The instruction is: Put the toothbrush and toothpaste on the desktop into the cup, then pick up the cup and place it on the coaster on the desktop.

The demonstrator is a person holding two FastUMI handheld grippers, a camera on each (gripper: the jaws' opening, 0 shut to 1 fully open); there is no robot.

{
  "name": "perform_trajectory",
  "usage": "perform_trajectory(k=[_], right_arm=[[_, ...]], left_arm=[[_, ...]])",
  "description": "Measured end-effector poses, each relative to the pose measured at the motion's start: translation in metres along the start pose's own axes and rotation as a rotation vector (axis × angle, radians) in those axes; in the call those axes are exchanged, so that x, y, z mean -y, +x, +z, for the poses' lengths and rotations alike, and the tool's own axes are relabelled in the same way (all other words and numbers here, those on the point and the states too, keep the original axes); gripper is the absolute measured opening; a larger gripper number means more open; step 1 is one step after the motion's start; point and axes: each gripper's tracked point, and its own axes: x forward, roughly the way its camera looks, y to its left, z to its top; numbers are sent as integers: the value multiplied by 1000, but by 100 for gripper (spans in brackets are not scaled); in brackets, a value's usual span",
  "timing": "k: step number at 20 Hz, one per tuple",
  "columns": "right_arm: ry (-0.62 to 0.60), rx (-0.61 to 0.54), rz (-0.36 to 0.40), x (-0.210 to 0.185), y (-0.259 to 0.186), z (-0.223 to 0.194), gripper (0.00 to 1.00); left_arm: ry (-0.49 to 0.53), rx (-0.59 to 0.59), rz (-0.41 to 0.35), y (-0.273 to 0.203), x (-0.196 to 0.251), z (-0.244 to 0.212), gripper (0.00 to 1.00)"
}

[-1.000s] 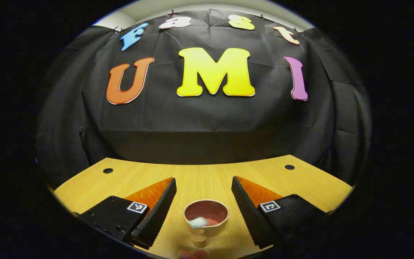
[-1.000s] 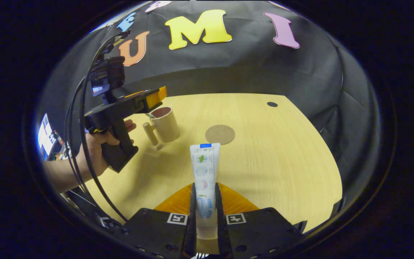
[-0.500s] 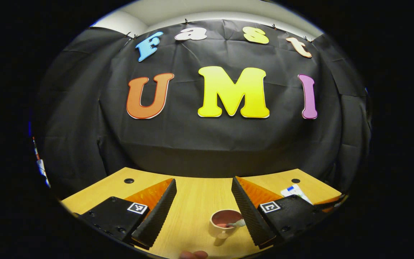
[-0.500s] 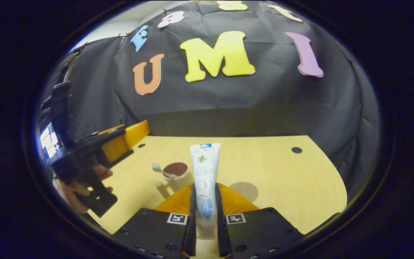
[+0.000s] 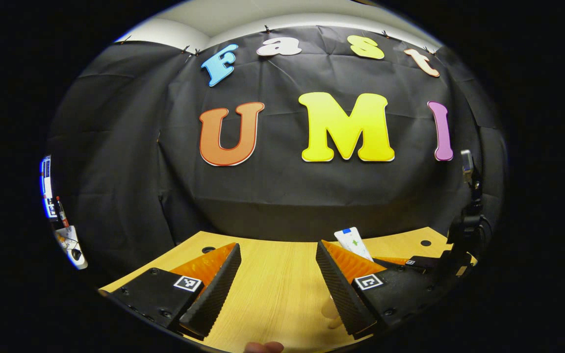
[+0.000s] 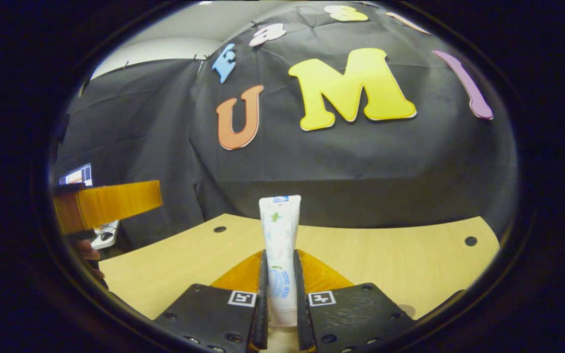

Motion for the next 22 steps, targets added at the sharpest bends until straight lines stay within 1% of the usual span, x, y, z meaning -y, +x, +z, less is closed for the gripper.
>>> perform_trajectory(k=[1,4,6,7,9,10,13,14,15,16,17,19,20,21,22], right_arm=[[20,20,26,-3,7,2,23],[16,46,46,-2,18,5,23],[14,51,68,-7,18,6,25],[10,60,81,-10,19,6,28],[3,68,82,-8,19,8,29],[8,61,76,-5,21,4,31],[33,48,66,2,15,3,31],[23,66,54,7,11,9,34],[18,72,49,9,4,12,39],[19,69,50,10,1,11,43],[23,62,52,10,-3,9,48],[32,55,48,12,-9,5,48],[35,48,45,12,-11,2,43],[36,36,45,12,-11,0,48],[37,26,45,11,-14,-2,43]], left_arm=[[4,-9,8,2,-2,-2,97],[-13,-36,31,2,-7,-9,97],[-17,-45,44,3,-8,-11,97],[-19,-53,48,4,-6,-12,97],[-21,-63,48,5,-5,-13,97],[-21,-67,51,5,-5,-16,97],[-21,-76,53,5,-5,-19,97],[-21,-75,50,7,-2,-19,97],[-23,-75,48,7,1,-18,100],[-26,-75,45,6,3,-19,97],[-30,-76,39,8,5,-19,97],[-36,-74,30,6,10,-18,97],[-37,-74,28,6,11,-17,98],[-41,-75,27,5,13,-19,98],[-45,-77,28,4,12,-20,98]])
